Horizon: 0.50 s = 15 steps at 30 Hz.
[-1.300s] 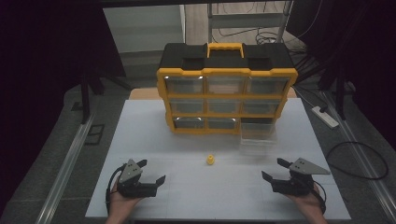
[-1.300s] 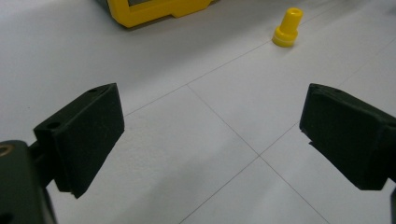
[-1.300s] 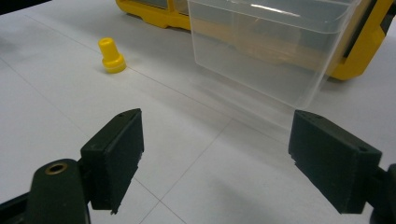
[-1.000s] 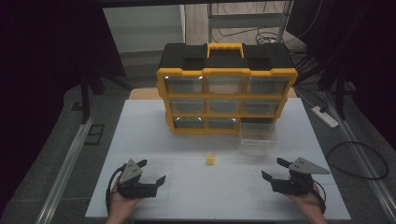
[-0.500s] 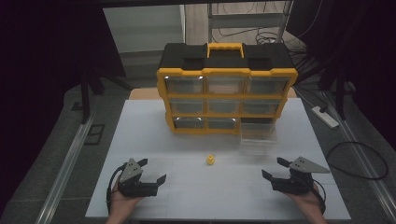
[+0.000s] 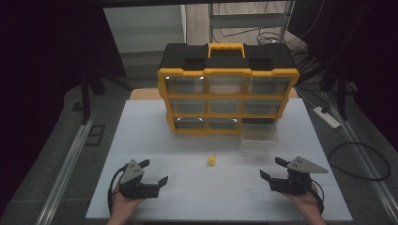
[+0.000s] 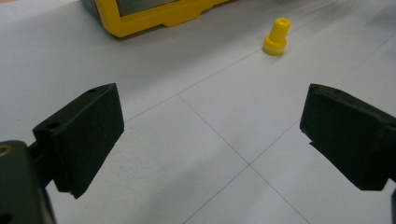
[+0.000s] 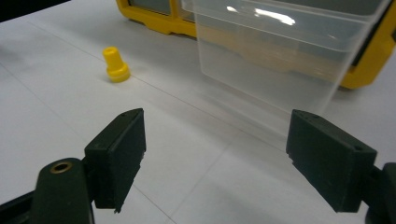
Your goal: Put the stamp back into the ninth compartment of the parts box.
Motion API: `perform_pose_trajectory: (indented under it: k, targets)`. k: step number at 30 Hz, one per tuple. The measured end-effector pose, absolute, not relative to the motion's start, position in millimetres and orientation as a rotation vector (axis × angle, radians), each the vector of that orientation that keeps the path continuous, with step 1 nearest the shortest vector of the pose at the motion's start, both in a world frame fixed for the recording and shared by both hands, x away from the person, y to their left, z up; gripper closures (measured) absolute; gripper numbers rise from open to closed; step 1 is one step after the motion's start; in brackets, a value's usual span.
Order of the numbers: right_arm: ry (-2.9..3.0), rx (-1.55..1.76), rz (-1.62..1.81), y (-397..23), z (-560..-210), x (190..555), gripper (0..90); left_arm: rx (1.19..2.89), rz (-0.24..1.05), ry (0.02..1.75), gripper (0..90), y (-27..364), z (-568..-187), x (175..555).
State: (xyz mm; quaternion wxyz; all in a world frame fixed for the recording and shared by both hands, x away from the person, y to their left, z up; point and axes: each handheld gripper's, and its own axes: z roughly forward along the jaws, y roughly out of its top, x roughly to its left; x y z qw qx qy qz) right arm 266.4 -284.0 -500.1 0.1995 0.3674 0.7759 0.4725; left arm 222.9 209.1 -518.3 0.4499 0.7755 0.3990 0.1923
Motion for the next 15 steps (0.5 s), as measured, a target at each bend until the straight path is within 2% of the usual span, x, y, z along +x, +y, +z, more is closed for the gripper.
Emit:
perform_pose_trajectory:
  k: [15]
  targets:
    - [2.185, 0.971, 1.329, -264, -490, 270, 22.0, 1.927, 0.471, 0.984, 6.6, 207, -519, 223]
